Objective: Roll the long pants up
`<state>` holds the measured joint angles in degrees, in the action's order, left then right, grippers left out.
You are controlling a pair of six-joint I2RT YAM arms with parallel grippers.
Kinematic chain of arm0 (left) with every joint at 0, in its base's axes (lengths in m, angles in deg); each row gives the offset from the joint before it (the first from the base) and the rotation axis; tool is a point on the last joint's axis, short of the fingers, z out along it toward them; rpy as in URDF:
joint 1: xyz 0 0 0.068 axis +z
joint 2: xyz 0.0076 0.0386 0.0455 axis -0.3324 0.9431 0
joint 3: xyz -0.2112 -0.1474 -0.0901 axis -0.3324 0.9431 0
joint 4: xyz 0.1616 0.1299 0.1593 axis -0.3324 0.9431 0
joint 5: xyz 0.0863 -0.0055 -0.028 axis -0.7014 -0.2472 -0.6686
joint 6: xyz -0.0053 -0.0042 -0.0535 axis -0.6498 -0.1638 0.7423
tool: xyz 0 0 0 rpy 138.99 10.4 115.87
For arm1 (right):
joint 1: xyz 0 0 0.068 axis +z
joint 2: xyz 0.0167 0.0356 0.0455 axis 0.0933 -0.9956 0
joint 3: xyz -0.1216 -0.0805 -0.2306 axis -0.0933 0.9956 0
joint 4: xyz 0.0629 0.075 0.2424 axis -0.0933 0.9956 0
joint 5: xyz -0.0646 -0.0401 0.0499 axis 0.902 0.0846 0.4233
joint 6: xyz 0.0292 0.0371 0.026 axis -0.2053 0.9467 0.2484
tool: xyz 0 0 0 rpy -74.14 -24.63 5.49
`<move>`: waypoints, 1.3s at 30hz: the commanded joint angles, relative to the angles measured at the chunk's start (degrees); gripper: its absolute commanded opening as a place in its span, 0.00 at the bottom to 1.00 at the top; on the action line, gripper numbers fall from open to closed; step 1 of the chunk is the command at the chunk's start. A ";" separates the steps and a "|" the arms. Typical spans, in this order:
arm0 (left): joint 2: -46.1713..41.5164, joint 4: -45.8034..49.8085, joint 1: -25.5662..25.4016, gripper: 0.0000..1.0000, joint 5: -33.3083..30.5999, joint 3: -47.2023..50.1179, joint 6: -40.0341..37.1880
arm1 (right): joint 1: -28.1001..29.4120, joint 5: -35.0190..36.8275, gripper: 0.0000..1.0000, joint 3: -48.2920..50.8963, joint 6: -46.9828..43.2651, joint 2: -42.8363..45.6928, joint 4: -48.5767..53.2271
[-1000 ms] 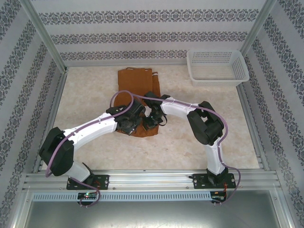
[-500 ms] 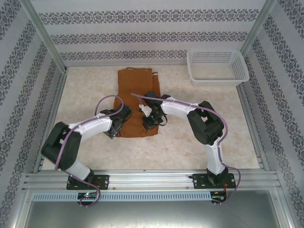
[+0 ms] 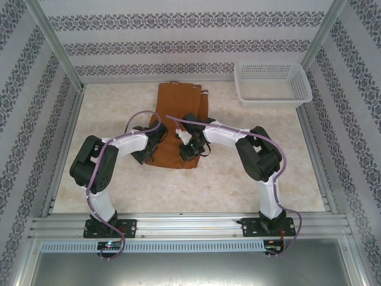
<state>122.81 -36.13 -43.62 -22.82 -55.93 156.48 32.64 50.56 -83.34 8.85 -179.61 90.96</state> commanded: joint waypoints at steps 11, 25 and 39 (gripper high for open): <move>-24.42 6.84 -1.44 0.00 5.61 2.31 1.42 | -0.51 3.05 0.00 1.69 0.00 -3.67 2.09; -11.80 -8.61 -8.31 0.00 16.72 1.19 7.45 | -0.62 3.20 0.00 1.13 0.38 -3.67 2.36; -1.36 0.35 -2.93 0.00 3.26 4.33 8.65 | -0.78 3.29 0.00 3.68 0.04 -3.14 1.93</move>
<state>120.39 -42.73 -49.83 -11.45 -54.40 164.35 32.66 49.31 -82.78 8.85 -179.61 89.17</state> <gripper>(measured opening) 0.049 0.063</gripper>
